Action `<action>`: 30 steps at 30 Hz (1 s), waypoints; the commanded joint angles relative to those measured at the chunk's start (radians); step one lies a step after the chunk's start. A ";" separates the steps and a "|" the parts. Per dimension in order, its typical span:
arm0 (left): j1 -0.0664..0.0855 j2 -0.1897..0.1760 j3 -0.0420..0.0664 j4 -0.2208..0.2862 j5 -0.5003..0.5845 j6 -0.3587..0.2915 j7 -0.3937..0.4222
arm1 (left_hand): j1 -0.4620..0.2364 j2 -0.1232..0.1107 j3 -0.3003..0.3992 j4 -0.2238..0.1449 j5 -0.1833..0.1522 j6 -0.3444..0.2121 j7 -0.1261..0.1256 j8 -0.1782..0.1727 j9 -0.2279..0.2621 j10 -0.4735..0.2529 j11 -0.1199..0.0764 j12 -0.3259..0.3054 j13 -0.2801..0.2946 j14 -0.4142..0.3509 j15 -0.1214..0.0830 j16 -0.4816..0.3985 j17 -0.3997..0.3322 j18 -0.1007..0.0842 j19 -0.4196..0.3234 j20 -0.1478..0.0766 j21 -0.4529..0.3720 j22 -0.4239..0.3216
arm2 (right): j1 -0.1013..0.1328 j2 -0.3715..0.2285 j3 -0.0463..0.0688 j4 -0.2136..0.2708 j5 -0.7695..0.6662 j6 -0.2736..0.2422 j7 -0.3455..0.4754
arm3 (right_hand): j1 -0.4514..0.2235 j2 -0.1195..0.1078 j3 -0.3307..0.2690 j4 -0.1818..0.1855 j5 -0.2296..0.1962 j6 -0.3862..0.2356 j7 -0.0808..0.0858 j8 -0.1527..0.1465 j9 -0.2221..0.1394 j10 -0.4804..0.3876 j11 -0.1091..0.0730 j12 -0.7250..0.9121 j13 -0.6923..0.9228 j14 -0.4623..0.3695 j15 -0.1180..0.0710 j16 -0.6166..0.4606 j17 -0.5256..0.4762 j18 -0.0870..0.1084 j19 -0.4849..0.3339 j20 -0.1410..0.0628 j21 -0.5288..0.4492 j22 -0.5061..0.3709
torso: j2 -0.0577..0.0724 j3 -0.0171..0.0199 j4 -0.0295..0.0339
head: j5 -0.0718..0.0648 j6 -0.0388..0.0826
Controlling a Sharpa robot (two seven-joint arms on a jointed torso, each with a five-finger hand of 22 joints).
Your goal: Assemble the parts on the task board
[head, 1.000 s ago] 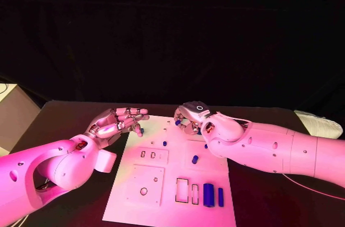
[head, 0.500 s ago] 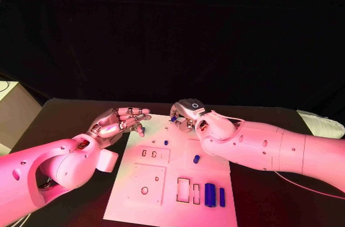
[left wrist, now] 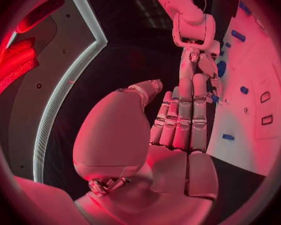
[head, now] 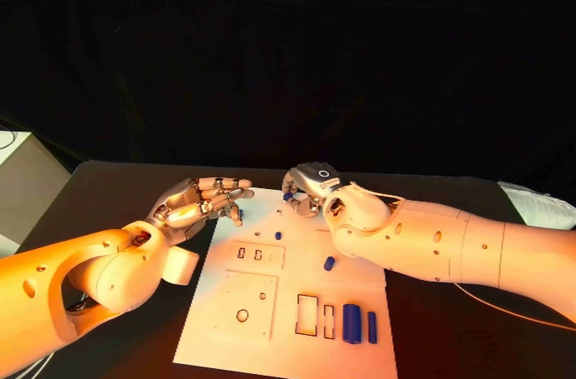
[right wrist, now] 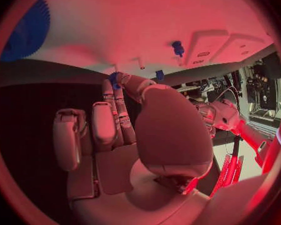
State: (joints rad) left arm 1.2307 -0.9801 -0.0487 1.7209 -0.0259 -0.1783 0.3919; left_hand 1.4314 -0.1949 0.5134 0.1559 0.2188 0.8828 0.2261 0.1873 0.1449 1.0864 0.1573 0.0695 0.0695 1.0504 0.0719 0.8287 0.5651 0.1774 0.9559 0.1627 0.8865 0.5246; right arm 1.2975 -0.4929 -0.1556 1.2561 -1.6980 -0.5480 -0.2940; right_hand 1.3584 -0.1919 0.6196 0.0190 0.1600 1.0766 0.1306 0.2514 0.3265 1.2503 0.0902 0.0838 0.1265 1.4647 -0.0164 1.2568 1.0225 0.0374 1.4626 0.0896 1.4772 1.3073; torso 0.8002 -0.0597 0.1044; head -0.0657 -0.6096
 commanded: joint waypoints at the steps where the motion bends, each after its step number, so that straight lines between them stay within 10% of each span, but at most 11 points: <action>1: 0.003 0.002 0.001 0.002 0.001 0.020 0.002 | -0.004 0.002 0.007 0.001 -0.002 -0.005 0.004 -0.005 0.001 -0.007 0.000 -0.003 0.000 -0.008 0.003 0.006 -0.001 0.006 -0.009 0.000 0.006 0.002 | -0.001 0.003 0.000 0.000 0.003 0.016 0.008 | 0.010 0.012 -0.001 -0.007 0.005 0.000 0.001 0.002 0.002 0.037 -0.031 -0.001 0.005 0.009 -0.005 0.004 -0.001 -0.004 0.033 -0.006 0.000 0.118 | 0.003 -0.0002 -0.0003 | 0.003 -0.003; 21: 0.005 0.007 0.001 -0.005 0.001 0.020 0.001 | -0.003 0.002 0.008 0.000 -0.003 -0.006 0.004 -0.006 0.002 -0.008 0.000 -0.003 0.000 -0.008 0.003 0.007 -0.002 0.006 -0.011 0.000 0.010 0.004 | -0.003 0.023 0.000 -0.025 0.011 0.041 0.017 | -0.004 0.004 -0.001 -0.005 -0.005 -0.022 0.007 -0.004 0.008 0.021 -0.025 -0.014 0.007 0.004 0.001 -0.002 -0.017 -0.001 0.024 -0.002 -0.010 0.105 | 0.007 -0.0020 -0.0010 | 0.002 -0.008; 30: 0.005 0.007 0.001 -0.006 0.001 0.019 0.000 | -0.003 0.002 0.008 0.000 -0.003 -0.006 0.004 -0.006 0.002 -0.008 0.000 -0.003 0.000 -0.008 0.003 0.007 -0.002 0.006 -0.011 0.000 0.010 0.004 | -0.002 0.021 0.000 -0.029 0.021 0.042 0.040 | -0.044 -0.061 0.002 0.014 -0.042 -0.142 0.039 -0.077 -0.003 -0.153 0.018 -0.022 -0.030 -0.038 0.035 -0.083 -0.147 0.045 -0.095 0.030 -0.164 -0.100 | 0.008 -0.0016 -0.0018 | 0.004 -0.009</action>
State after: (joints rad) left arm 1.2344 -0.9749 -0.0487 1.7136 -0.0260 -0.1766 0.3880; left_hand 1.4314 -0.1949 0.5134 0.1559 0.2188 0.8827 0.2261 0.1873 0.1454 1.0864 0.1573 0.0695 0.0694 1.0470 0.0753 0.8287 0.5642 0.1774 0.9485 0.1627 0.8928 0.5271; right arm 1.2951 -0.4709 -0.1561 1.2266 -1.6789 -0.5224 -0.2761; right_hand 1.3171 -0.2338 0.6263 0.0327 0.1212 0.9401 0.1684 0.1788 0.3247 1.1083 0.1050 0.0646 0.0995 1.4304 0.0180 1.1786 0.8837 0.0772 1.3757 0.1184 1.3235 1.2196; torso 0.8071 -0.0617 0.1033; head -0.0621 -0.6182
